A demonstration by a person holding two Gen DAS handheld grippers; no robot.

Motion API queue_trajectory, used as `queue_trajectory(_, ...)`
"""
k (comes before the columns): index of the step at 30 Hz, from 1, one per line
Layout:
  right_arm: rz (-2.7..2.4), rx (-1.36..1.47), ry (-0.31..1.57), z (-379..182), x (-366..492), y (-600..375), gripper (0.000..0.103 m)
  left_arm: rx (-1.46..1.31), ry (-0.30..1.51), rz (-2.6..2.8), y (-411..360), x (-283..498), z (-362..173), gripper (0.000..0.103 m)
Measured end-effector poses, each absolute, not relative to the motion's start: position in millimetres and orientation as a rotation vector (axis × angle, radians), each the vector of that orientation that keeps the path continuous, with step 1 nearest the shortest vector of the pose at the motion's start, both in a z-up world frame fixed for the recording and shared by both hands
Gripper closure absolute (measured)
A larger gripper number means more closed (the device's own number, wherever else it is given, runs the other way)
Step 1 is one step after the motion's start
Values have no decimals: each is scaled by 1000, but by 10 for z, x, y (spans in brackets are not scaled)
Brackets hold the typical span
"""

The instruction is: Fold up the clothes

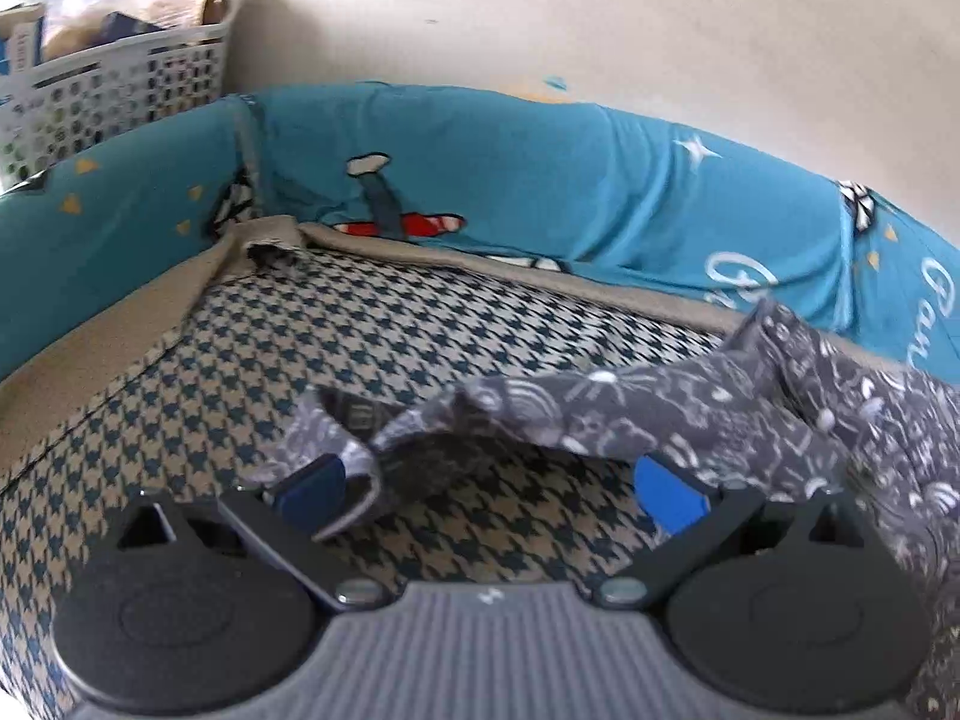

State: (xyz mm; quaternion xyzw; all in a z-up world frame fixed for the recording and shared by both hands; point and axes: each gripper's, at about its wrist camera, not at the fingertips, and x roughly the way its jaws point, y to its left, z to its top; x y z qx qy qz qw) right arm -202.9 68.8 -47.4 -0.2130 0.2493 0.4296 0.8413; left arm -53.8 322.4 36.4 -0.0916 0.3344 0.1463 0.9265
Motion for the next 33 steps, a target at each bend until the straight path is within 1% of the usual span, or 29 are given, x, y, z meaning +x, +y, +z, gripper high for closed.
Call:
queue_trajectory(7,1026,-386,564,-297,-2187,746,99,-166,693,294,3128,-505,338,0)
queue_trajectory(12,1026,-469,576,-442,-2338,898,98,-198,691,249,3103,-475,317,0)
queue_trajectory(14,1017,-490,597,-509,-2366,917,93,-217,700,220,3074,-448,293,0)
queue_trajectory(16,1030,-495,589,-521,-2414,899,85,-222,704,205,3030,-413,272,0)
queue_trajectory(17,1037,-499,580,-519,-2441,890,79,-222,704,198,2992,-394,260,0)
queue_trajectory(18,1044,-503,568,-504,-2462,880,76,-222,703,188,2954,-375,251,0)
queue_trajectory(23,1030,-445,578,-389,-2394,761,76,-196,699,142,2710,-262,218,0)
queue_trajectory(27,996,-401,566,-253,-2363,589,73,-141,685,108,2468,-155,201,0)
queue_trajectory(33,882,-325,541,-59,-2303,225,71,-43,696,79,2116,43,96,0)
